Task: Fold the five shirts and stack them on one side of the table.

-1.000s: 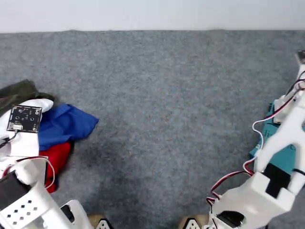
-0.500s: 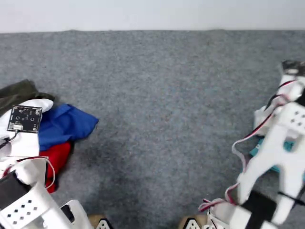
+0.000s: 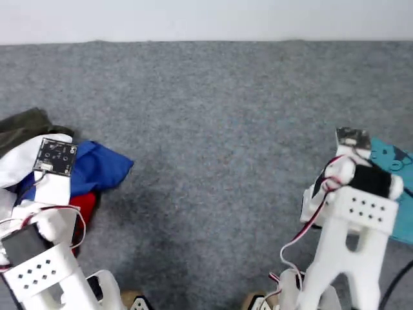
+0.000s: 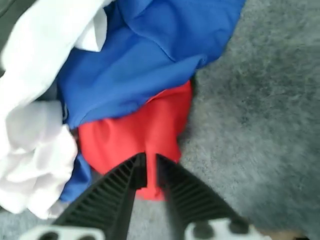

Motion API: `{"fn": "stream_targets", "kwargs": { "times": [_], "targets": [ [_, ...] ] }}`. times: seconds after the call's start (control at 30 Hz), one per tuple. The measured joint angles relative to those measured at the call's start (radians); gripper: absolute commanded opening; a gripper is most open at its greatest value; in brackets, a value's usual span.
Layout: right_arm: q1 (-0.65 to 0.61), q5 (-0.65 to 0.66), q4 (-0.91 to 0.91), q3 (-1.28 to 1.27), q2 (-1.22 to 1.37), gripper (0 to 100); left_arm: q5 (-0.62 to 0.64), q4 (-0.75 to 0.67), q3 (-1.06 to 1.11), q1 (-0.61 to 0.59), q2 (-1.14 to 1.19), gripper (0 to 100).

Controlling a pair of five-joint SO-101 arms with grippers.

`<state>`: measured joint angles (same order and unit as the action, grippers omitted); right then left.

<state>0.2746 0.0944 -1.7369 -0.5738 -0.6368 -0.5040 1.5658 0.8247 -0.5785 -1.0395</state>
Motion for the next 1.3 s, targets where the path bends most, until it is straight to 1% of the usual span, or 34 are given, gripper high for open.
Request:
{"fn": "stream_targets", "kwargs": {
  "times": [0.2, 0.33, 0.5, 0.77, 0.87, 0.97, 1.0, 1.17, 1.3],
  "targets": [
    [0.0, 0.0, 0.041, -0.069, -0.08, 0.9, 0.0, -0.041, 0.011, 0.006, 0.023, 16],
    [0.0, 0.0, 0.061, -0.086, -0.087, 0.9, -0.035, -0.043, 0.006, -0.012, 0.175, 16],
    [0.002, 0.0, 0.061, -0.086, -0.087, 0.9, -0.043, -0.058, -0.104, -0.069, 0.382, 16],
    [0.002, 0.0, 0.061, -0.086, -0.087, 1.0, -0.098, -0.13, -0.133, -0.077, 0.666, 16],
    [0.002, 0.0, 0.061, -0.086, -0.087, 1.0, -0.1, -0.178, -0.133, -0.083, 0.755, 12],
    [0.002, 0.0, 0.061, -0.086, -0.087, 1.0, -0.1, -0.236, -0.135, -0.095, 0.83, 3],
    [0.002, 0.0, 0.061, -0.086, -0.087, 1.0, -0.1, -0.255, -0.135, -0.095, 0.848, 1],
    [0.002, 0.0, 0.061, -0.086, -0.087, 1.0, -0.101, -0.276, -0.158, -0.094, 0.858, 1],
    [0.002, 0.0, 0.061, -0.086, -0.087, 1.0, -0.101, -0.256, -0.193, -0.094, 0.749, 1]
  ]
}}
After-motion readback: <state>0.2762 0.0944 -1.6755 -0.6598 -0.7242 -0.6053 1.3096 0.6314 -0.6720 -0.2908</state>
